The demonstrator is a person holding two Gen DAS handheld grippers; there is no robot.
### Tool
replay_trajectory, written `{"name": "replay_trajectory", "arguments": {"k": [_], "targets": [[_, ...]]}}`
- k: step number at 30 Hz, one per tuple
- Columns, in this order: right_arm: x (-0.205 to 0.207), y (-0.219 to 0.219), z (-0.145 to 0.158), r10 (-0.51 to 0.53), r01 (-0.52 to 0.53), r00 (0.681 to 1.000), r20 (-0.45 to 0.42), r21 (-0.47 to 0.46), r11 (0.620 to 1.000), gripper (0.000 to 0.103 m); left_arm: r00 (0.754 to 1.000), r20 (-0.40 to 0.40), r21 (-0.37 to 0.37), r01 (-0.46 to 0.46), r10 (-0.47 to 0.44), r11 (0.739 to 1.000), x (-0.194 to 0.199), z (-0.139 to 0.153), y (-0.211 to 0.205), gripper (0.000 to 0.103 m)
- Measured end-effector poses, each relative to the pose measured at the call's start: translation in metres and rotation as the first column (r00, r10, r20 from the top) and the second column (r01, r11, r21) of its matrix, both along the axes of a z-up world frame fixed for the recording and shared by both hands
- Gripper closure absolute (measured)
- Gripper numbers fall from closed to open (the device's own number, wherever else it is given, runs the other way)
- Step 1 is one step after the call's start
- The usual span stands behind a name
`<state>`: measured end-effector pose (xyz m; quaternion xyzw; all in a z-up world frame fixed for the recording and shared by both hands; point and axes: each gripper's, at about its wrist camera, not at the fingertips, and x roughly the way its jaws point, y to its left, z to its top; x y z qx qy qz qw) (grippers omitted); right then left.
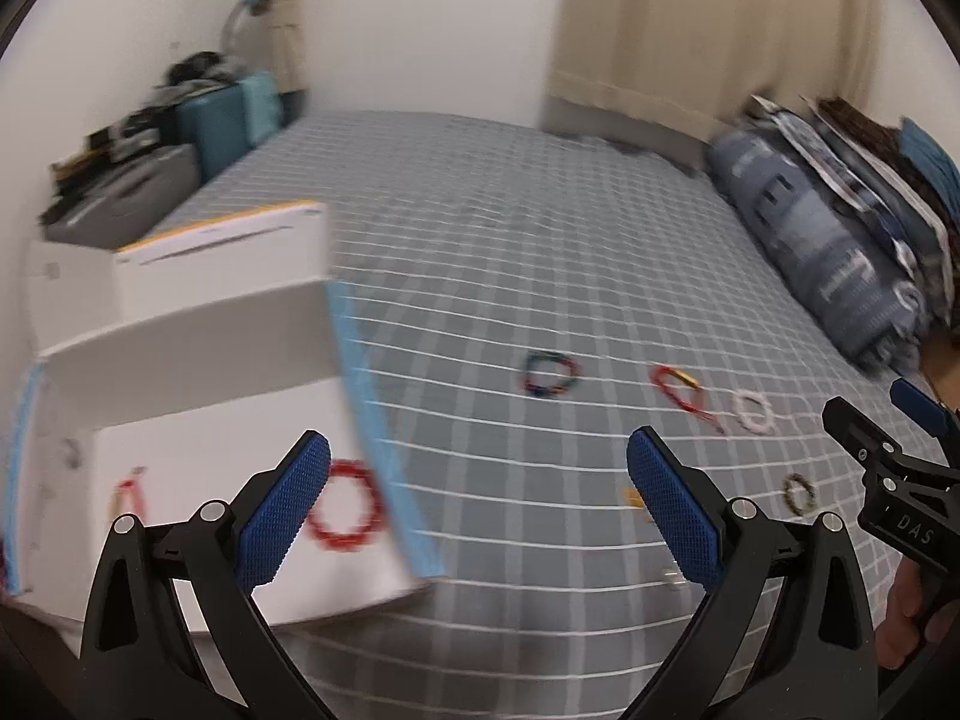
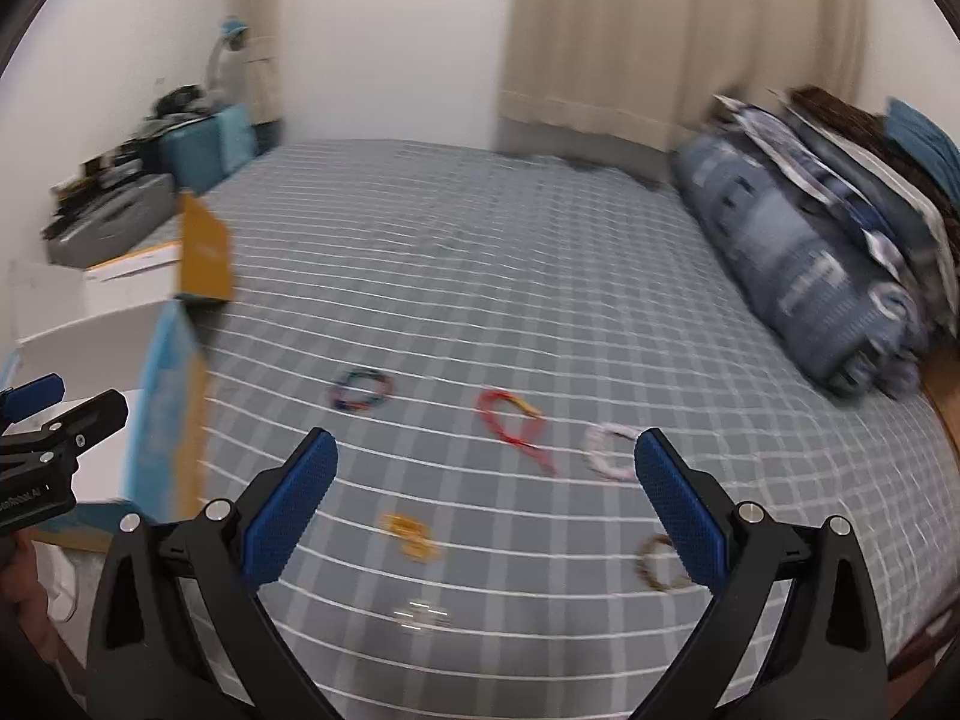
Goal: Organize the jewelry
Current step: 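Move both tools back over the remaining jewelry on the bed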
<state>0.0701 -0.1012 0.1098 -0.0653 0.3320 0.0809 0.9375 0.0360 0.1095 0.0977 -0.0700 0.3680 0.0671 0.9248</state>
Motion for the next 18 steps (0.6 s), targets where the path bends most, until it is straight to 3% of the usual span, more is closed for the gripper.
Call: {"name": "replay_trajectory", "arguments": {"k": [4, 8, 18], "targets": [[0.01, -0.055, -0.018, -0.093, 0.092, 0.995, -0.027, -0.017, 0.996, 0.007, 0.996, -0.018, -0.033, 0.09, -0.09, 0.995, 0.027, -0.018, -0.05, 0.006], [0.021, -0.092, -0.038, -0.158, 0.156, 0.986, -0.059, -0.027, 0.987, 0.007, 0.987, -0.051, -0.017, 0.153, -0.154, 0.988, 0.051, -0.039, -0.089, 0.006], [0.057, -0.138, -0.107, -0.209, 0.206, 0.963, -0.171, -0.033, 0.978, 0.007, 0.972, -0.15, -0.018, 0.182, -0.183, 0.983, 0.091, -0.099, -0.117, 0.006]]}}
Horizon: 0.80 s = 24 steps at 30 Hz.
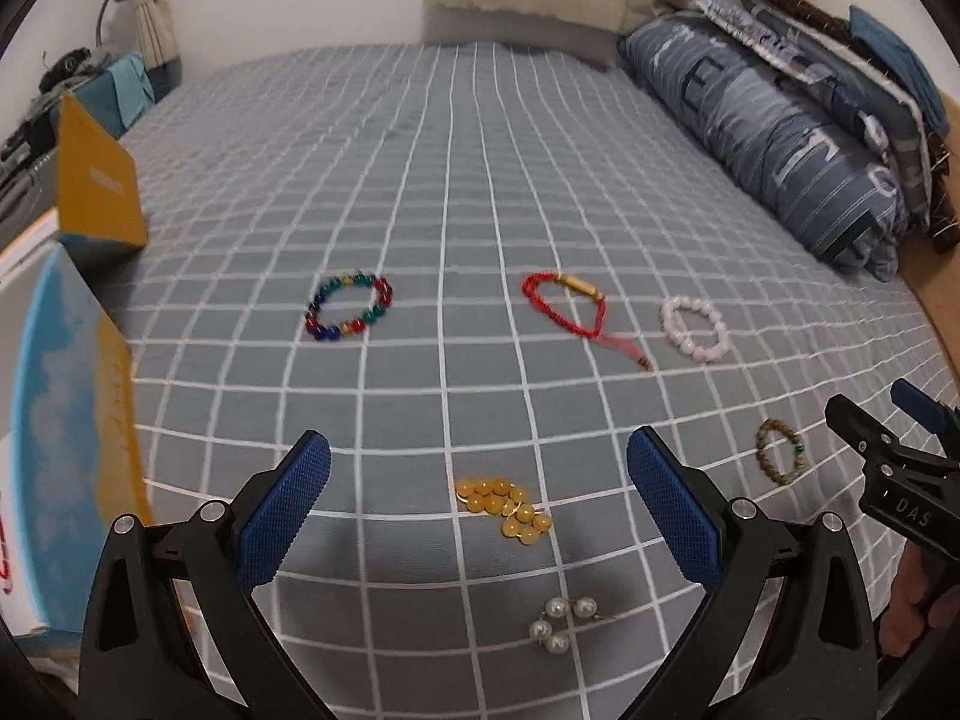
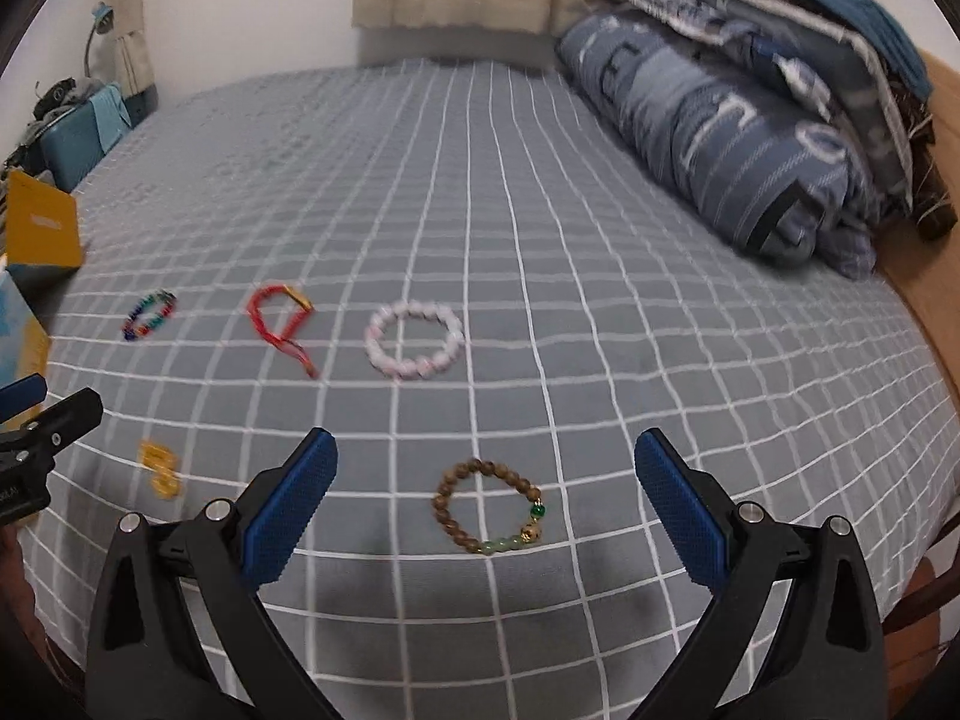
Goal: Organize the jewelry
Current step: 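Move both tools back over the remaining jewelry on the bed, then grasp the brown wooden bead bracelet with the right tool while the left grasps yellow beads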
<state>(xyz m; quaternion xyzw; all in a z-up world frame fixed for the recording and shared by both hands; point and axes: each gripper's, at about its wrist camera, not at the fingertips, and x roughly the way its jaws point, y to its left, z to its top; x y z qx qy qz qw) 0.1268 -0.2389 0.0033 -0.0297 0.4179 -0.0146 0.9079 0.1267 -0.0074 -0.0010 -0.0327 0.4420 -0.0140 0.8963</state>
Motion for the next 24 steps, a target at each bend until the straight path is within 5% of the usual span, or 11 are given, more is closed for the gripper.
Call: {"name": "replay_trajectory", "arguments": {"k": [8, 15, 24], "targets": [[0.015, -0.028, -0.058, -0.049, 0.058, 0.994, -0.101, 0.079, 0.995, 0.007, 0.996, -0.086, 0.011, 0.014, -0.013, 1.0, 0.011, -0.05, -0.008, 0.006], [0.013, -0.034, -0.063, -0.059, 0.07, 0.991, -0.124, 0.09, 0.993, 0.008, 0.991, -0.132, -0.011, 0.022, -0.023, 1.0, 0.014, -0.072, -0.012, 0.006], [0.02, -0.032, -0.079, -0.051, 0.071, 0.98, -0.191, 0.1, 0.992, 0.048, 0.989, -0.15, 0.001, 0.015, -0.015, 1.0, 0.013, -0.074, -0.006, 0.017]]}}
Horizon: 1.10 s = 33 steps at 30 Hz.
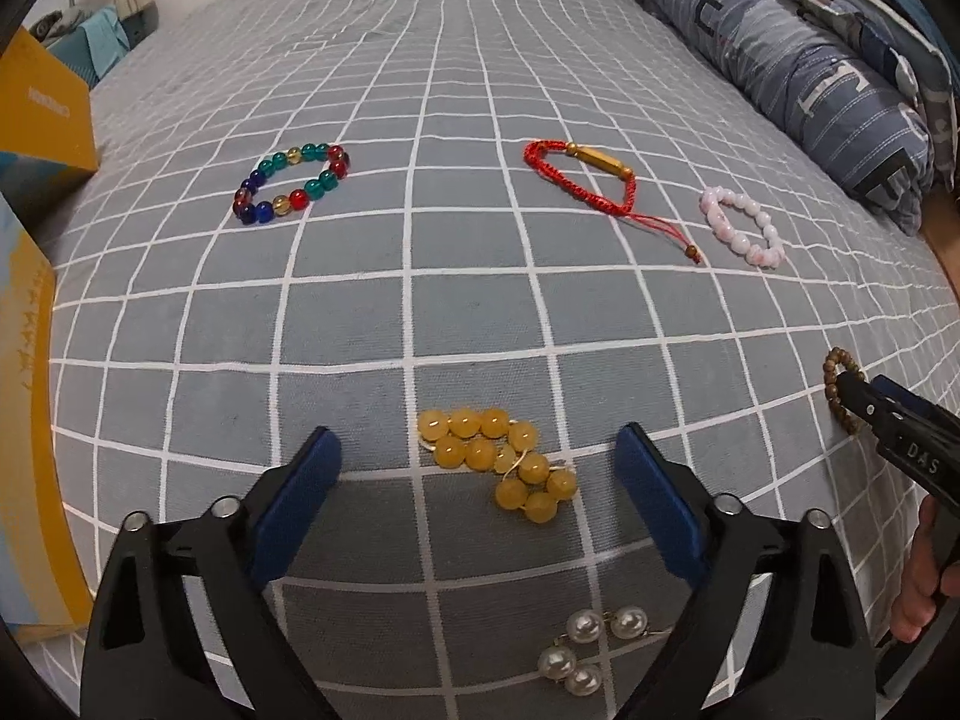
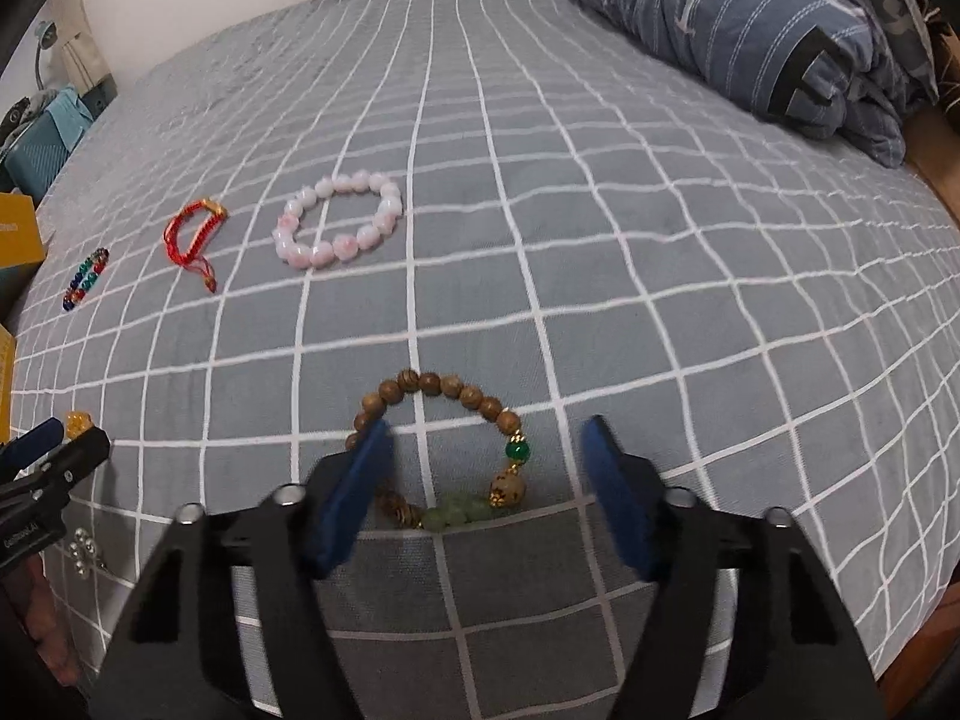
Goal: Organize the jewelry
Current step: 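Grasp the brown wooden bead bracelet with the right tool while the left grasps yellow beads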
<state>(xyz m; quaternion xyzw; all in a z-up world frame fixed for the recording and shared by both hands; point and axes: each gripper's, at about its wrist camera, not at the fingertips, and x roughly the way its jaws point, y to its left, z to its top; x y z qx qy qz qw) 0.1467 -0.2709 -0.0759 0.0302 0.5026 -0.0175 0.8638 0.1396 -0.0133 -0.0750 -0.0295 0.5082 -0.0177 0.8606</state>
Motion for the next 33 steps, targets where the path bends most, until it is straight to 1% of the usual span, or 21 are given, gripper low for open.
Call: {"name": "replay_trajectory", "arguments": {"k": [2, 3, 4, 6, 8, 9, 11, 12, 13, 22, 27, 33], "targets": [[0.0, 0.002, -0.001, 0.006, -0.006, 1.0, -0.002, -0.006, 1.0, 0.056, 1.0, -0.003, 0.01, -0.003, 0.003, 1.0, 0.0, 0.001, 0.001, 0.027], [0.0, 0.004, -0.001, 0.01, -0.01, 1.0, -0.003, -0.007, 1.0, 0.059, 1.0, -0.003, 0.011, -0.003, 0.003, 1.0, 0.0, 0.002, 0.002, 0.029], [0.001, 0.005, -0.002, 0.013, -0.013, 1.0, -0.005, -0.008, 1.0, 0.064, 1.0, -0.006, 0.013, -0.002, 0.002, 1.0, 0.0, 0.002, 0.003, 0.034], [0.001, 0.007, -0.002, 0.017, -0.017, 1.0, -0.007, -0.013, 1.0, 0.07, 1.0, -0.009, 0.008, -0.005, 0.005, 1.0, -0.001, 0.003, 0.005, 0.042], [0.002, 0.009, -0.002, 0.016, -0.016, 1.0, -0.009, -0.016, 1.0, 0.081, 1.0, -0.012, 0.004, -0.011, 0.011, 1.0, 0.0, 0.004, 0.006, 0.056], [0.002, 0.009, -0.002, 0.015, -0.016, 1.0, -0.01, -0.016, 1.0, 0.084, 1.0, -0.013, 0.003, -0.012, 0.012, 1.0, 0.0, 0.005, 0.006, 0.06], [0.002, 0.009, -0.002, 0.012, -0.013, 1.0, -0.008, -0.016, 1.0, 0.095, 1.0, -0.016, 0.008, -0.014, 0.015, 1.0, 0.0, 0.005, 0.008, 0.078], [0.002, 0.009, -0.001, 0.008, -0.008, 1.0, -0.004, -0.018, 1.0, 0.095, 1.0, -0.016, 0.006, -0.02, 0.02, 1.0, 0.0, 0.006, 0.01, 0.084], [0.002, 0.01, -0.001, 0.001, -0.001, 1.0, 0.003, -0.024, 1.0, 0.095, 1.0, -0.012, 0.003, -0.022, 0.022, 1.0, 0.0, 0.007, 0.011, 0.094], [0.0, 0.008, 0.007, -0.028, 0.029, 0.999, 0.038, -0.034, 0.999, 0.096, 1.0, 0.01, -0.001, -0.006, 0.006, 1.0, -0.005, 0.012, 0.01, 0.094], [-0.002, 0.006, 0.012, -0.038, 0.04, 0.998, 0.057, -0.032, 0.999, 0.096, 0.999, 0.039, -0.01, 0.002, -0.002, 1.0, -0.008, 0.019, 0.008, 0.094], [-0.008, 0.006, 0.025, -0.044, 0.046, 0.991, 0.123, -0.012, 0.999, 0.096, 0.997, 0.076, -0.015, 0.013, -0.012, 1.0, -0.013, 0.028, 0.005, 0.094]]}}
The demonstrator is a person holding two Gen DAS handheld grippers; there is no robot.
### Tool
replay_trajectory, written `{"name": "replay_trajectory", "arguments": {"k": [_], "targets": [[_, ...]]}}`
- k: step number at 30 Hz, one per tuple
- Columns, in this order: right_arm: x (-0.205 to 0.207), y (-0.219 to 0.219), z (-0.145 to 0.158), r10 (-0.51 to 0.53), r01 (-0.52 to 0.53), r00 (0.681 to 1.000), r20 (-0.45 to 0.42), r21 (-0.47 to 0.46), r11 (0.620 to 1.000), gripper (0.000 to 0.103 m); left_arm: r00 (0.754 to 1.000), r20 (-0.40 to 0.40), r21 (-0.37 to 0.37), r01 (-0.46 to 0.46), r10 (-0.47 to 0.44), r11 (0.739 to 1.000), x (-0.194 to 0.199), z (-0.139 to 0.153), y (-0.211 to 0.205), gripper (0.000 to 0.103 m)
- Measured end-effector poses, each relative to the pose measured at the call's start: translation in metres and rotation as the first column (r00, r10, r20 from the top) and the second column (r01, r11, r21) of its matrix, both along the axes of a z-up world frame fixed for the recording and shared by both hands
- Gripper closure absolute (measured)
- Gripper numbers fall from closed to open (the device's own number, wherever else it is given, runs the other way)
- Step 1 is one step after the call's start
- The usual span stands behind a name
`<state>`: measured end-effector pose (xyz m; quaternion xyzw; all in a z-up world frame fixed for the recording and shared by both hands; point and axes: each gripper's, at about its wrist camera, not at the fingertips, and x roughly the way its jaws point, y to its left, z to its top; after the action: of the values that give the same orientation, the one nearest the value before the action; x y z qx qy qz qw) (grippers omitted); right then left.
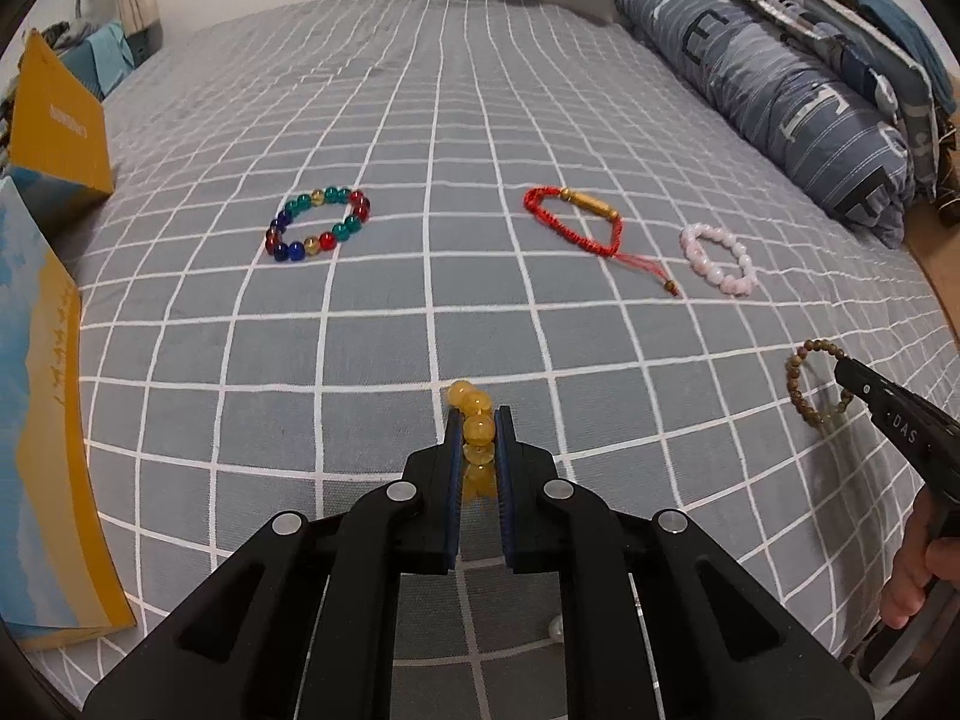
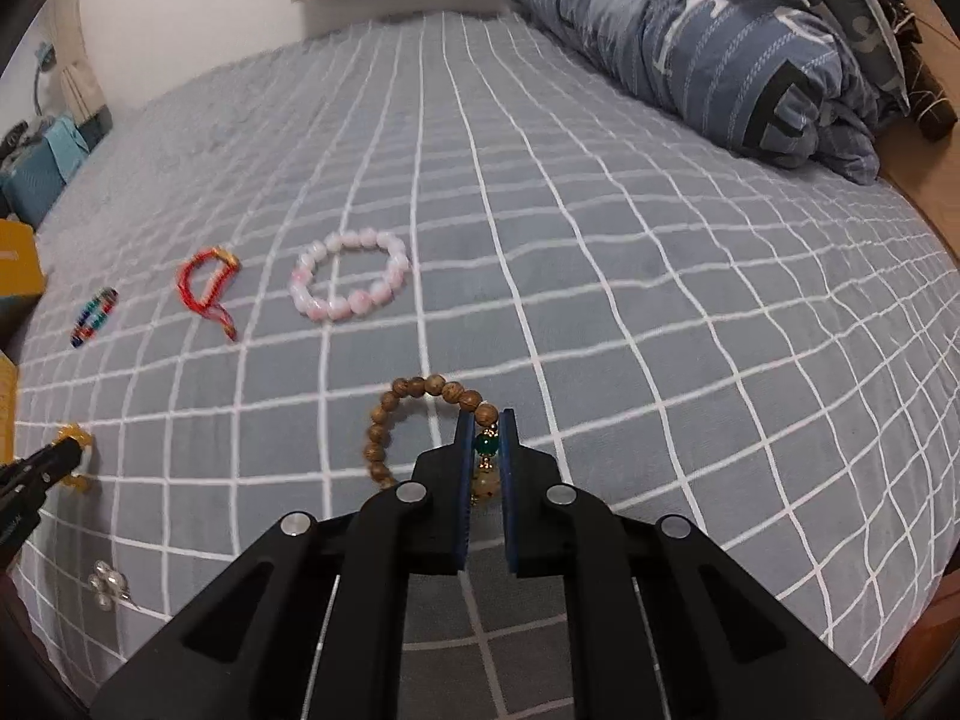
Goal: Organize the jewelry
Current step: 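Grasp the brown wooden bead bracelet with the right tool while the left grasps yellow beads, then lift both held items and carry them toward the white box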
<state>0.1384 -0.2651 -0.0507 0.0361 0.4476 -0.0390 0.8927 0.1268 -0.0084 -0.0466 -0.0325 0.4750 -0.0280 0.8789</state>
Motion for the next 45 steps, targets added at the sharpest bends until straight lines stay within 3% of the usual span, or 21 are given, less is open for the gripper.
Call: {"name": "replay_trajectory", "arguments": {"k": [10, 23, 45], "targets": [[-0.01, 0.001, 0.021, -0.003, 0.001, 0.993, 0.116, 0.017, 1.0, 0.096, 0.998, 0.059, 0.014, 0.015, -0.016, 1.0, -0.008, 0.011, -0.005, 0.094], [-0.022, 0.004, 0.041, -0.002, 0.001, 0.98, 0.197, 0.006, 1.0, 0.096, 0.987, 0.16, 0.039, 0.001, -0.007, 0.999, -0.022, 0.042, -0.003, 0.094], [-0.045, 0.054, 0.08, 0.06, -0.057, 0.972, 0.226, -0.021, 0.998, 0.096, 0.971, 0.233, 0.057, -0.063, 0.048, 0.996, -0.064, 0.086, 0.033, 0.094]]}}
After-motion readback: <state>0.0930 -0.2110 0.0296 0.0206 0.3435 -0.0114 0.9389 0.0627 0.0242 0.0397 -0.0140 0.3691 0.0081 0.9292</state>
